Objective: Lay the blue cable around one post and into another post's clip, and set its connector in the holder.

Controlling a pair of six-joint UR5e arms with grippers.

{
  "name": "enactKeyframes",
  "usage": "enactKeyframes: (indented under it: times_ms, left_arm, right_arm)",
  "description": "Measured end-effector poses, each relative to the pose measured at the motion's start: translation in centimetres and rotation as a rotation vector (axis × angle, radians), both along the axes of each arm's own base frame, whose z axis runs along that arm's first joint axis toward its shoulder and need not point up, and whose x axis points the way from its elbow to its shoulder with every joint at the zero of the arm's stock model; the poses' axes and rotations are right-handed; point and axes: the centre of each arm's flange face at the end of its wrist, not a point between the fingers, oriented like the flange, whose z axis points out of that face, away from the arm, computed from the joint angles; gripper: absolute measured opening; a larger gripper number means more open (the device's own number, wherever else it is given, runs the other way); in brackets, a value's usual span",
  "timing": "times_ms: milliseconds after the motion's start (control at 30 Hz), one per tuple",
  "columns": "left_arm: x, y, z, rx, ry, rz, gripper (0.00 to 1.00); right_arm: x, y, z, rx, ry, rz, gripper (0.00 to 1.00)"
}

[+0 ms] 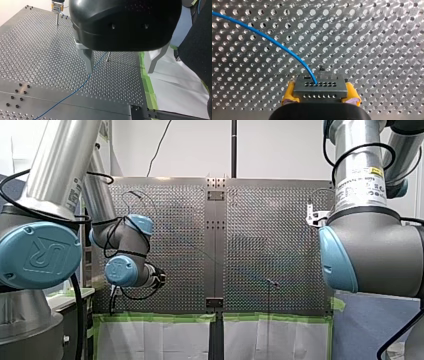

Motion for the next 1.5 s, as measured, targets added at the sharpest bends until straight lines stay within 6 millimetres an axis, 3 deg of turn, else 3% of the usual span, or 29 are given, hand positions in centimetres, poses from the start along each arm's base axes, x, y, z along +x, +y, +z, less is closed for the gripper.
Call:
enactKeyframes:
  times_ms: [1500]
  left_arm:
    - [0.39,0.31,0.0,0.007,0.0,0.013,0.98]
  right_arm:
    - [0.0,-0.98,0.02,-0.018,-0.006,0.0,0.0]
